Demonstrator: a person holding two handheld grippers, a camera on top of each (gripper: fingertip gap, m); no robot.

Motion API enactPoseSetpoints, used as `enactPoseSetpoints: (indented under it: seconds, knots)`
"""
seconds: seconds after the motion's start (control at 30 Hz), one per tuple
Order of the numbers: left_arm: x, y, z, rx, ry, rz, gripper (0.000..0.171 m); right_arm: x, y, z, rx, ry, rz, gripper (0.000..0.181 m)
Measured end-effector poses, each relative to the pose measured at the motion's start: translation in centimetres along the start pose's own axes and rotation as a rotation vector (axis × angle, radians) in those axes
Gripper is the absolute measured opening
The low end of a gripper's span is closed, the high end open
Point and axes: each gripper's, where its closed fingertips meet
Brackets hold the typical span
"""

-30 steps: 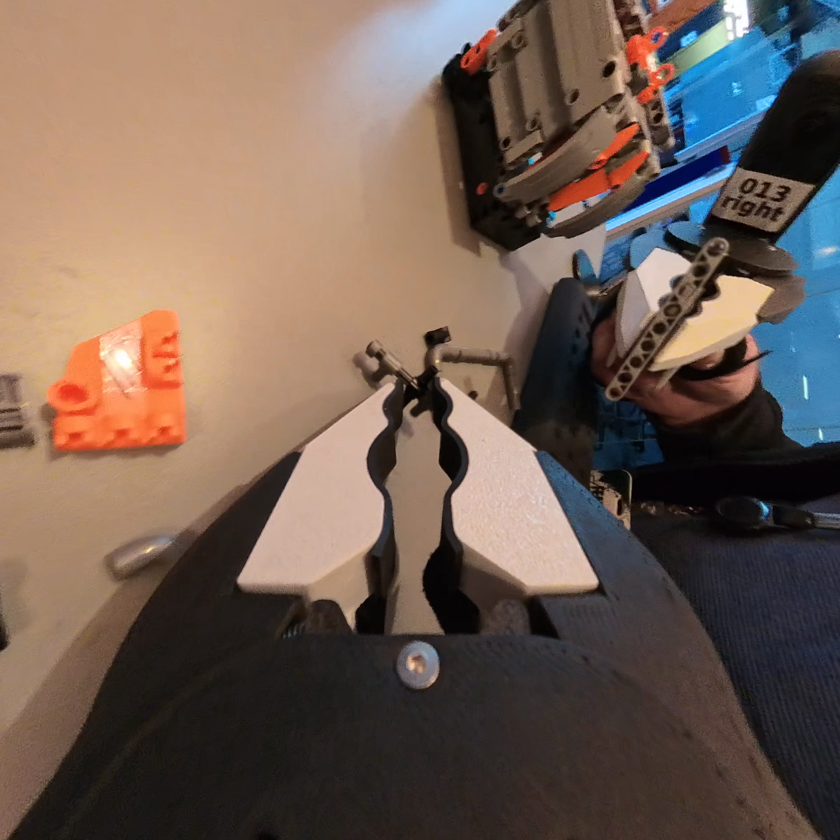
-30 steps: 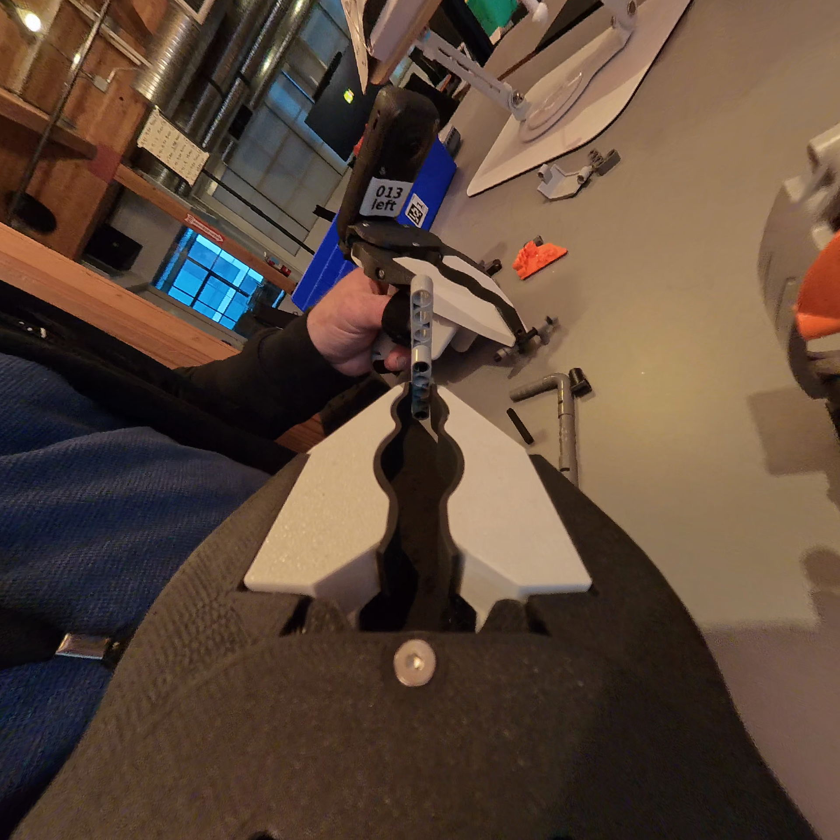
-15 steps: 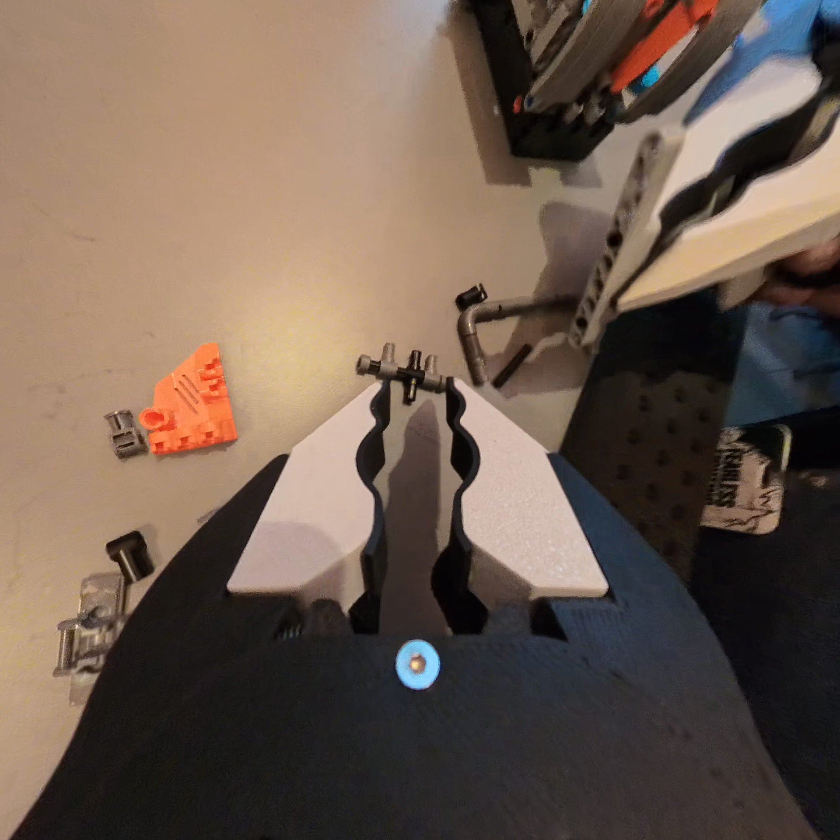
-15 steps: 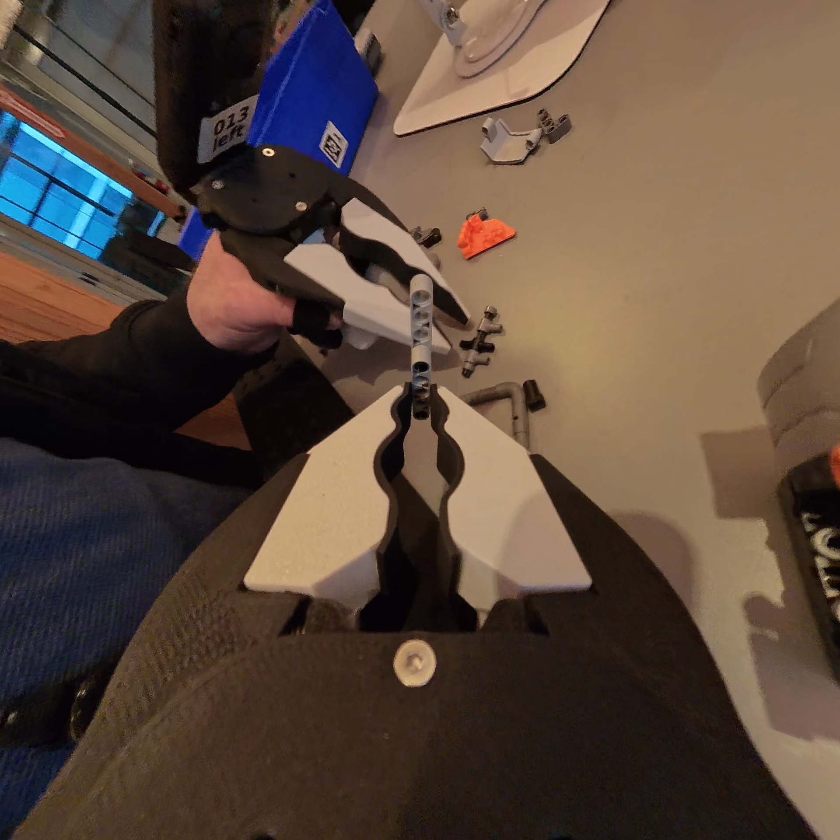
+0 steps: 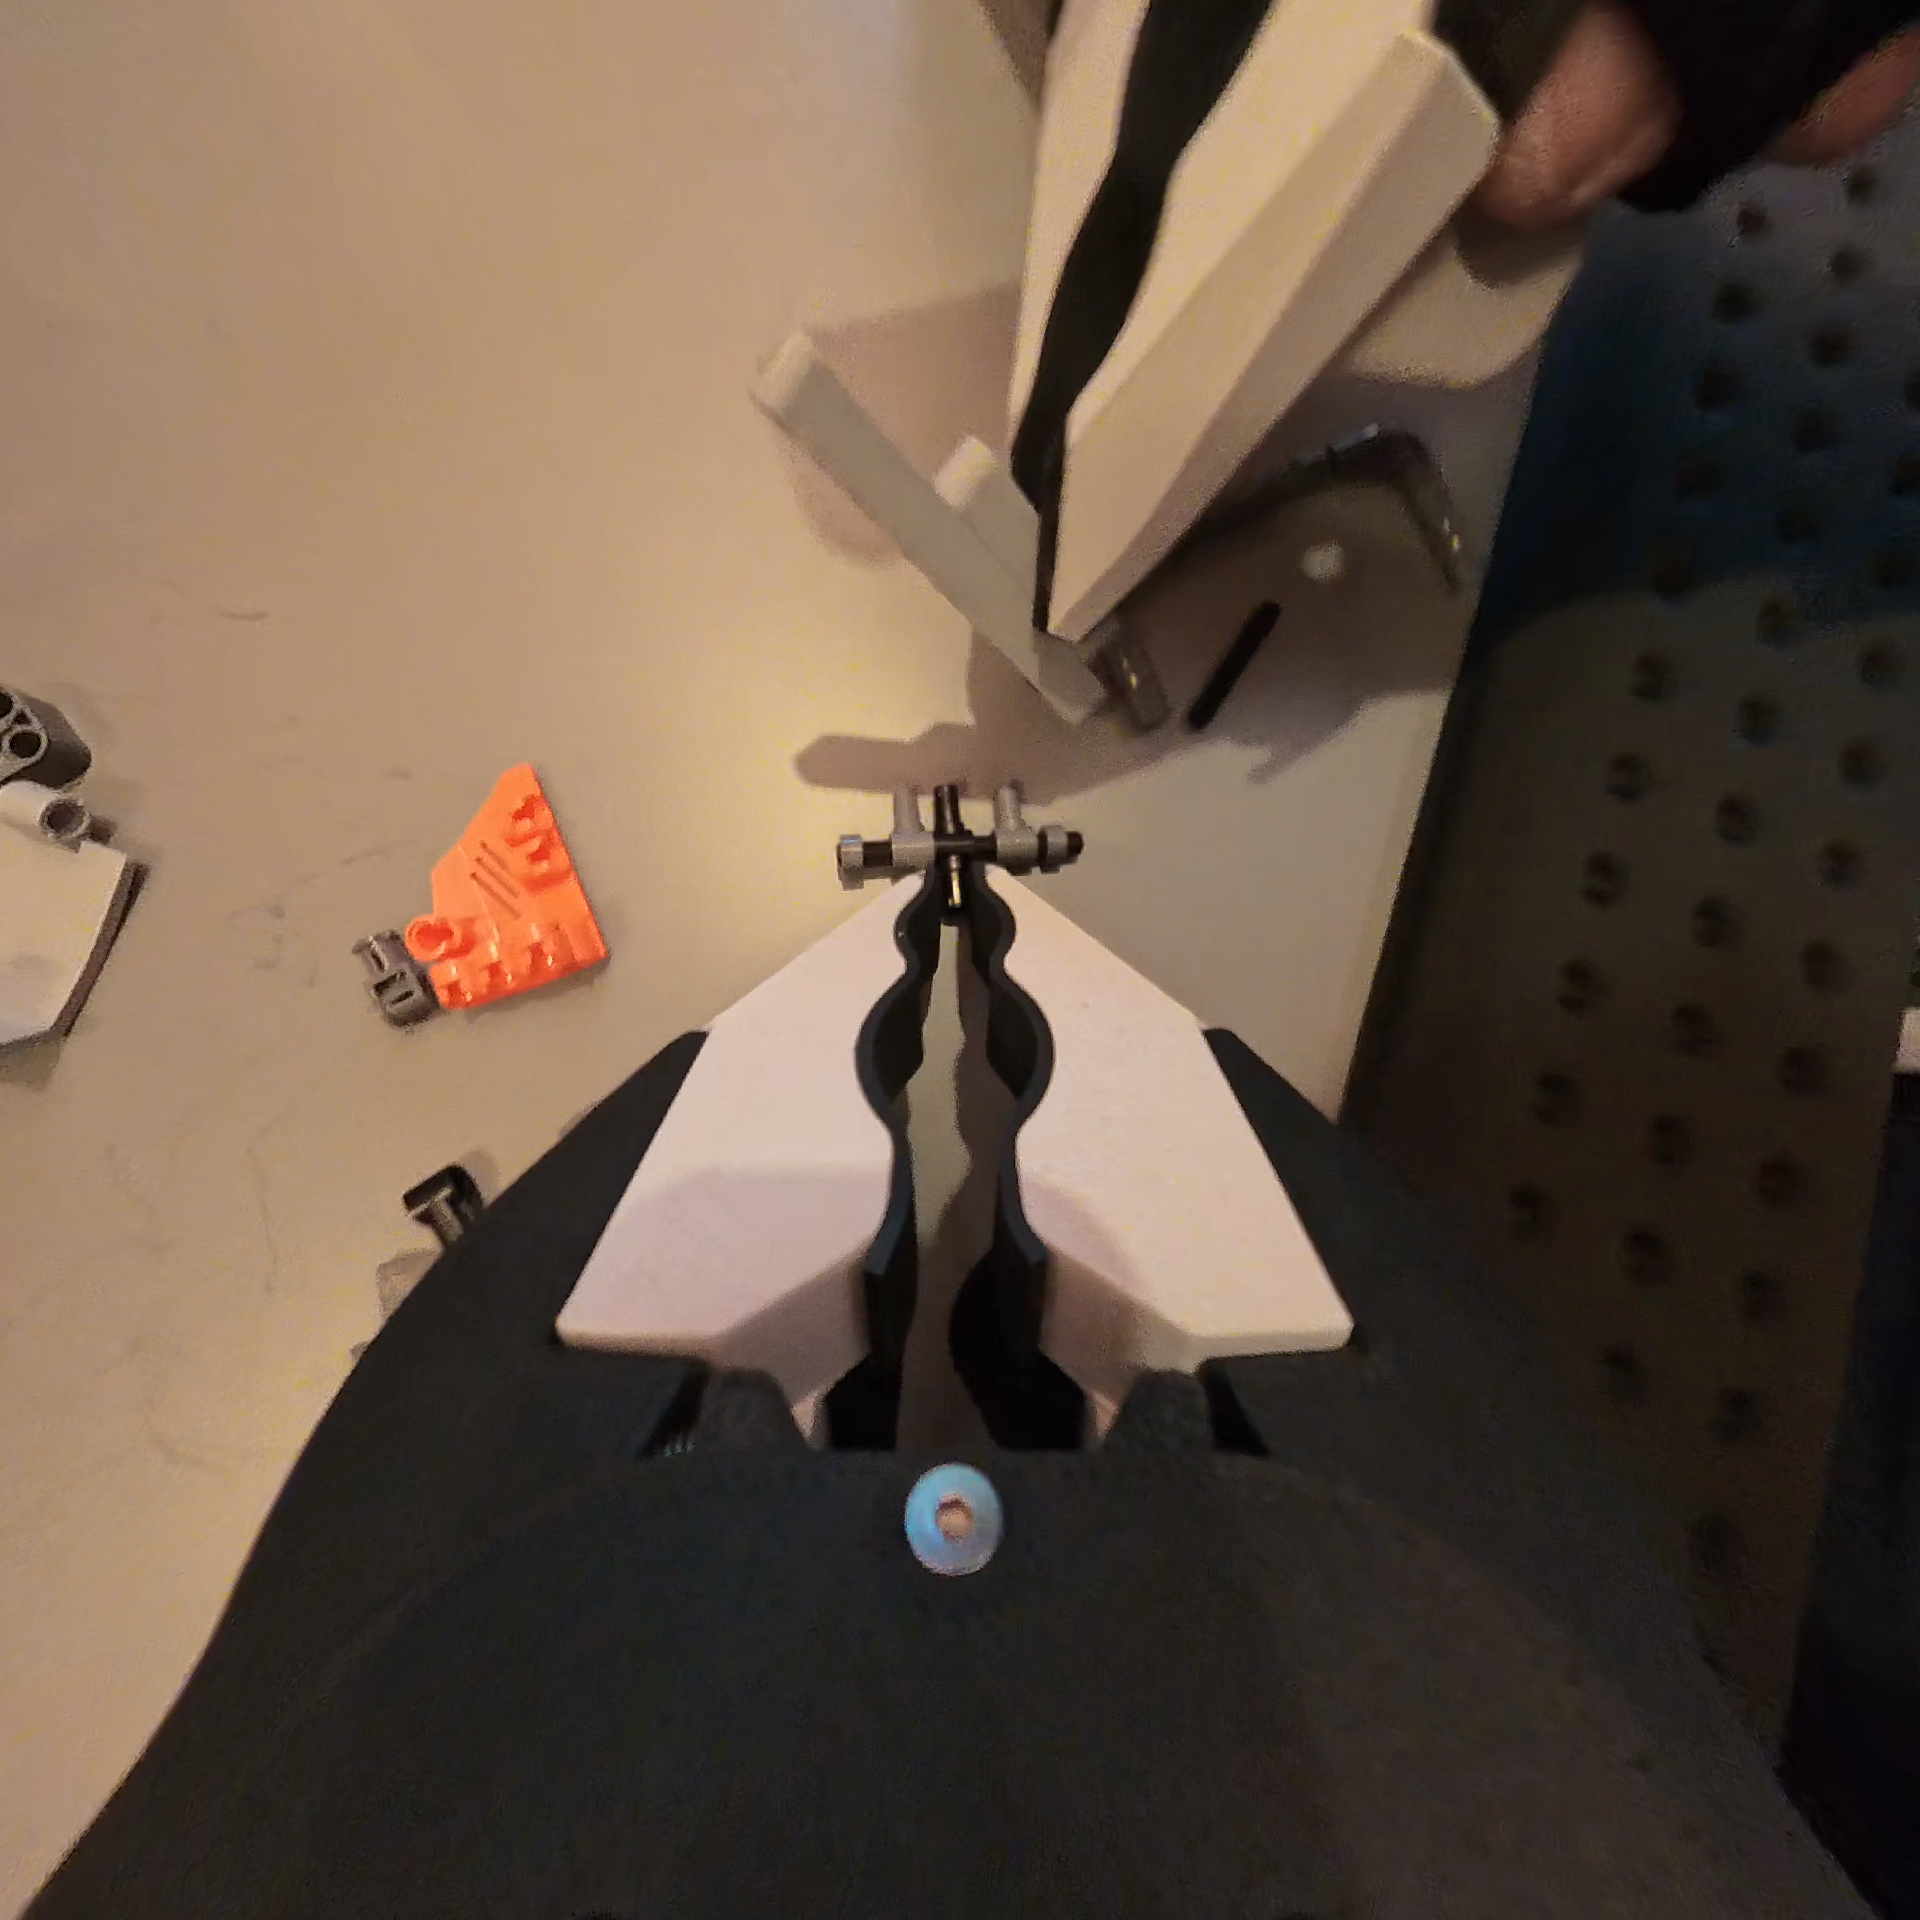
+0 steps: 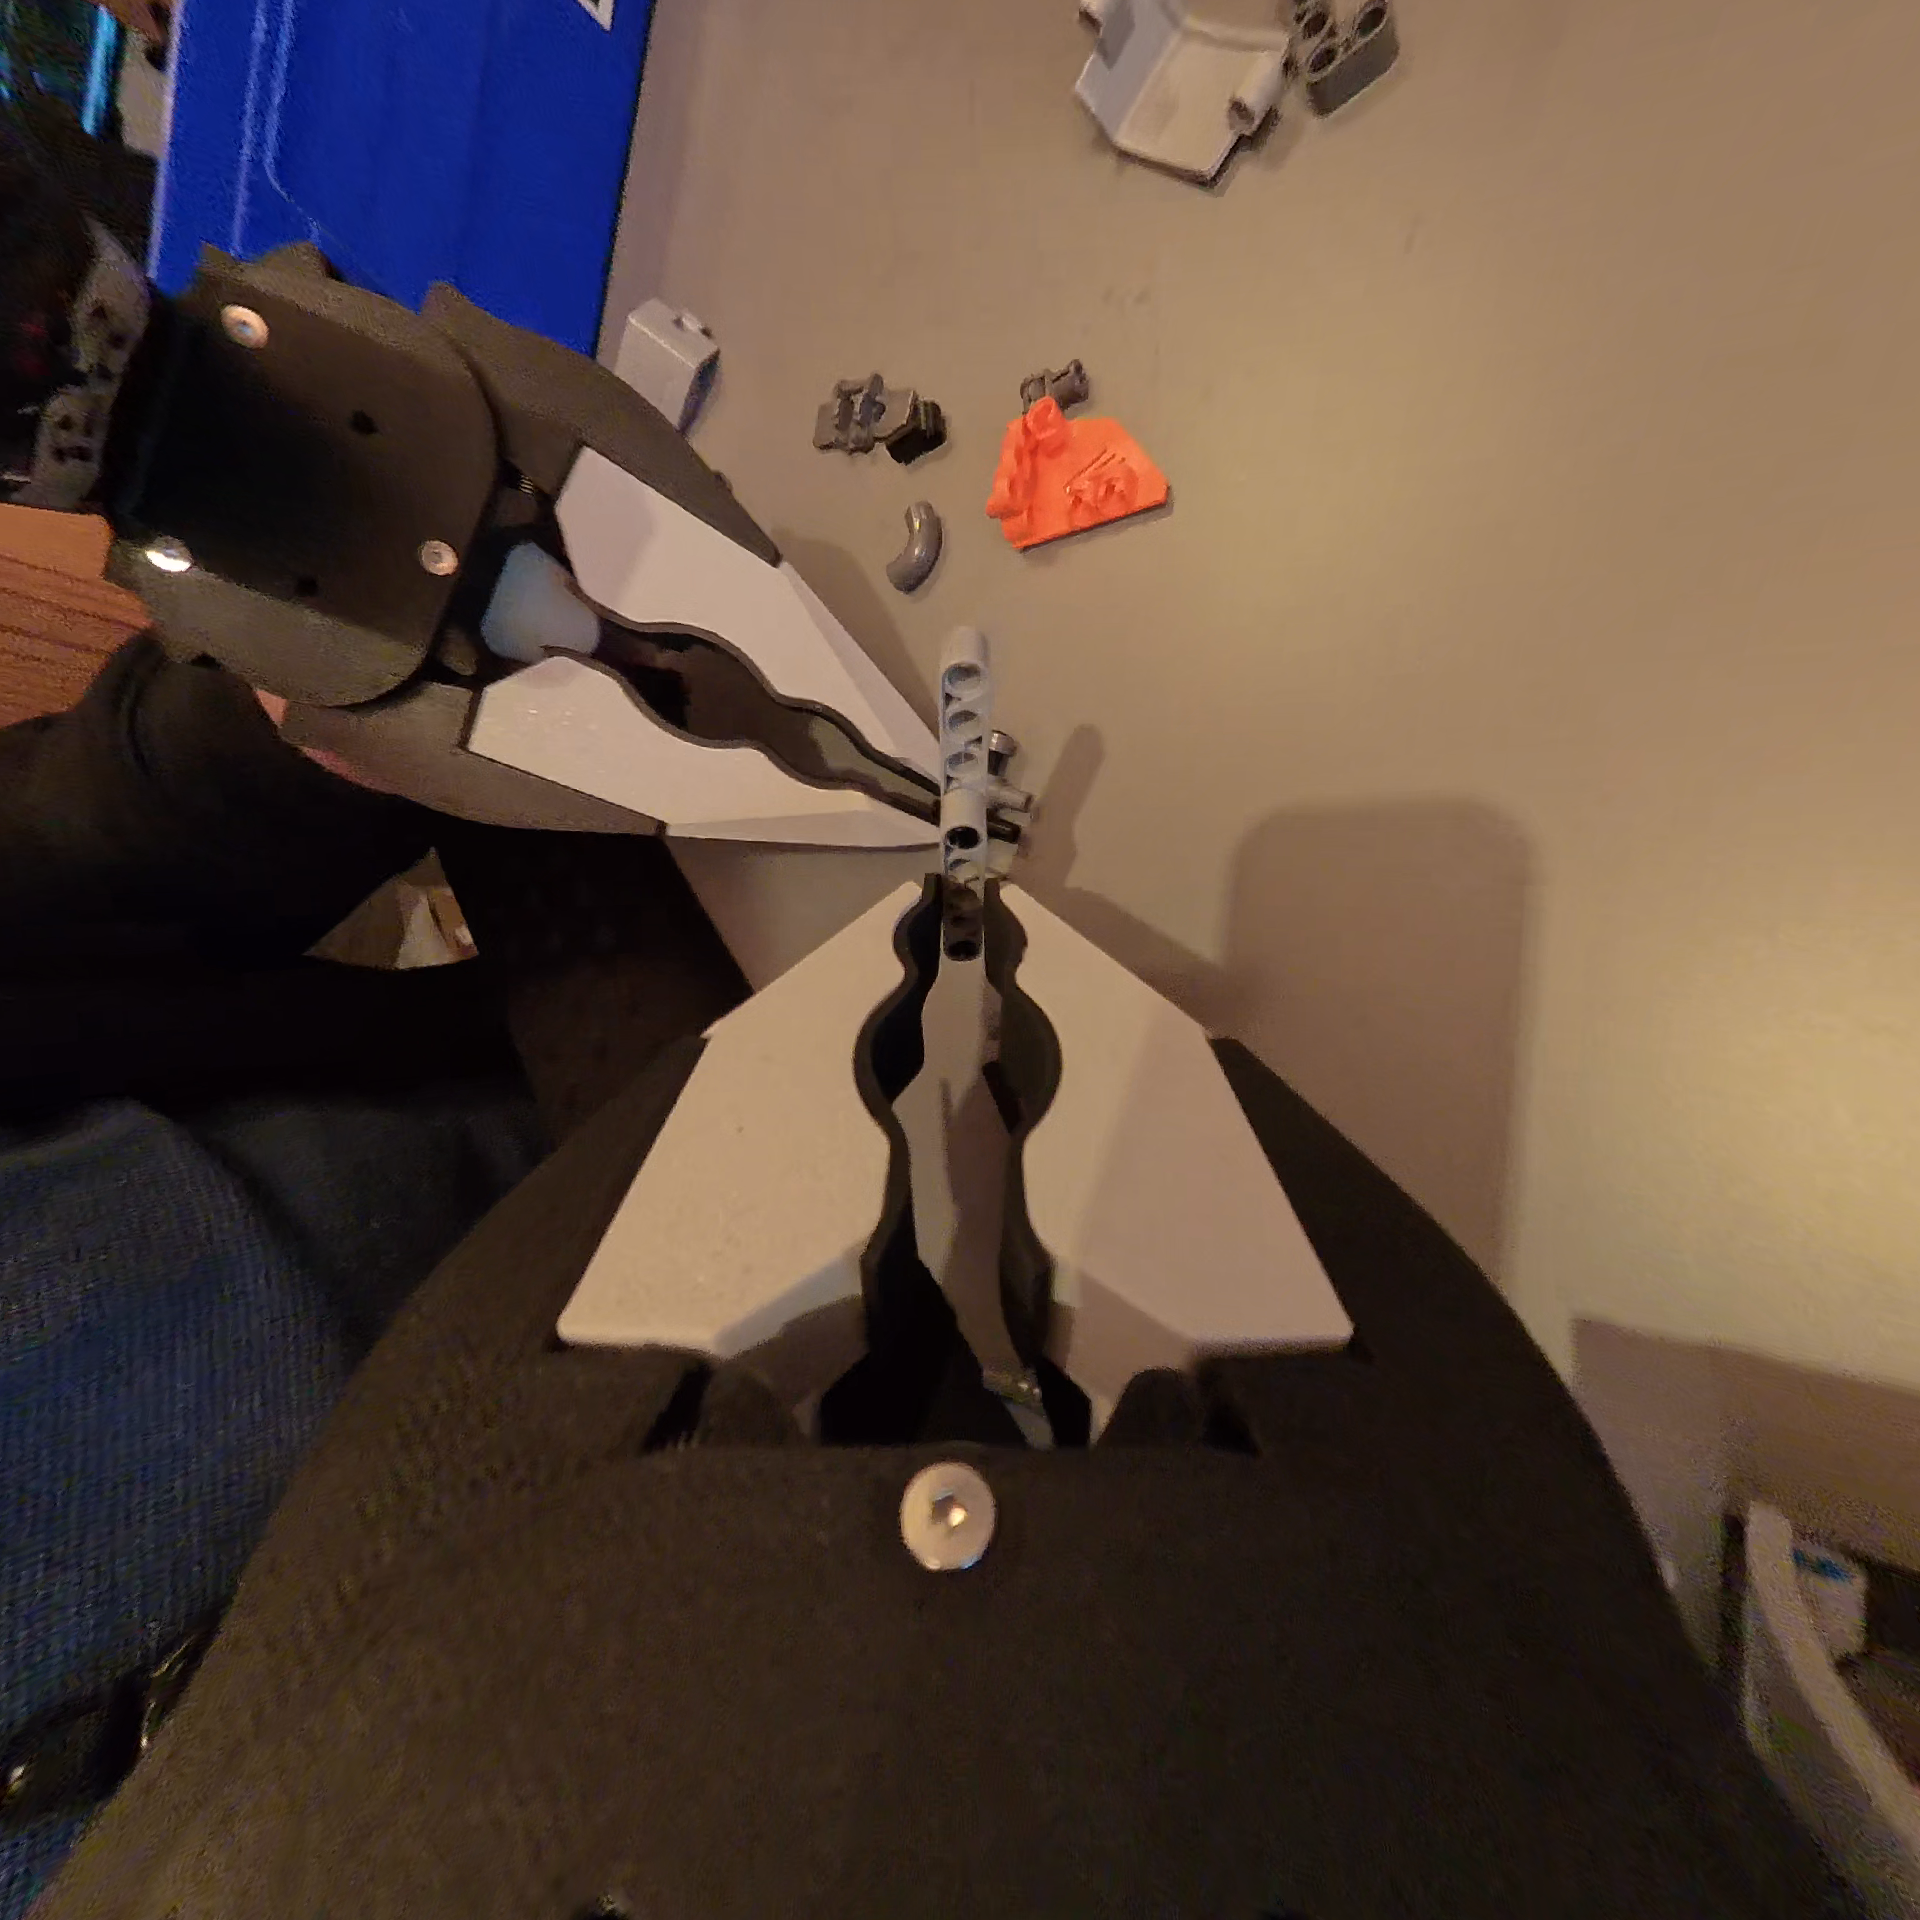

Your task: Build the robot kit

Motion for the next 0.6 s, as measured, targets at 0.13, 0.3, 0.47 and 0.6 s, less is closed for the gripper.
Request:
enactPoseSetpoints:
  seconds: [0.13, 0.3, 0.47, 0.6]
  knots:
    - [-0.3, 1.3, -0.9, -0.012, 0.007, 0.016, 0.002, 0.1, 0.3, 1.9, -0.09, -0.005, -0.008, 0.004]
    - [-0.4, 2.1, -1.5, -0.023, 0.017, 0.065, 0.002, 1.2, 0.1, 2.9, -0.136, 0.045, -0.012, 0.016]
    - [-0.4, 2.3, -1.8, -0.008, 0.015, 0.062, 0.003, 1.1, -0.7, 1.5, -0.102, 0.145, -0.152, 0.022]
    - [-0.2, 2.1, -1.6, 0.014, 0.027, 0.069, 0.004, 0.5, -0.6, 2.2, -0.117, 0.165, -0.285, 0.014]
Point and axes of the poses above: each gripper's, where its closed fingertips meet, z out along the fingers, y out of its underside, x = y × z across the jaws, and after that the axes turned 7 degrees about z, right-handed
